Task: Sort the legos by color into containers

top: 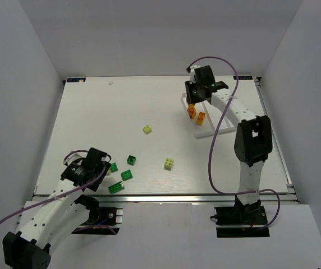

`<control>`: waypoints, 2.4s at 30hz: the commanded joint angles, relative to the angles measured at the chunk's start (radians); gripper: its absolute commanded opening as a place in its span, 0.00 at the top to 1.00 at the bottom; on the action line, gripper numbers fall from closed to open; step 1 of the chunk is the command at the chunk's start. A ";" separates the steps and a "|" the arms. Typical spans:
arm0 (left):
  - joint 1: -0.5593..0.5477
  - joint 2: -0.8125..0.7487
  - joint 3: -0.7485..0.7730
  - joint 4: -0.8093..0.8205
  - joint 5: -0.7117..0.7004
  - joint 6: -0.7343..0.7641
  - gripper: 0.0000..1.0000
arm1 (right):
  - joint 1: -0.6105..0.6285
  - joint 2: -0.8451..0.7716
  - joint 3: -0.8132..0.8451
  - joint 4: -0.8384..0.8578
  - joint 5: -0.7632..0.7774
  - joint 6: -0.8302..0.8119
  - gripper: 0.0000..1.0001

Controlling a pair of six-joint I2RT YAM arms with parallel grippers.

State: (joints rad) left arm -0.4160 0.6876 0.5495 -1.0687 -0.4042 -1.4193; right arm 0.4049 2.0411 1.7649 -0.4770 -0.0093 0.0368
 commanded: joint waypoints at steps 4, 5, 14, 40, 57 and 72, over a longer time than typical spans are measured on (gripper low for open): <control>-0.001 0.101 0.021 0.049 -0.057 -0.036 0.12 | -0.097 0.008 -0.032 0.070 0.100 -0.124 0.92; -0.001 0.110 0.026 0.049 -0.064 -0.041 0.11 | -0.113 0.037 -0.024 0.071 0.098 -0.152 0.89; 0.017 0.225 0.035 0.098 -0.064 -0.062 0.06 | -0.156 0.148 0.146 0.012 0.020 -0.245 0.25; 0.189 0.437 -0.003 0.283 0.047 -0.121 0.27 | -0.255 -0.165 -0.096 0.032 -0.474 -0.310 0.21; 0.177 0.510 0.345 0.818 0.481 0.525 1.00 | -0.325 -0.459 -0.478 0.374 -0.428 -0.293 1.00; -0.153 1.605 1.318 1.377 1.159 0.423 1.00 | -0.452 -0.444 -0.366 0.146 -0.594 -0.198 0.73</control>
State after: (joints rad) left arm -0.5137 2.2097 1.7107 0.1440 0.6209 -0.9154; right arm -0.0124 1.6459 1.3781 -0.3241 -0.5671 -0.1989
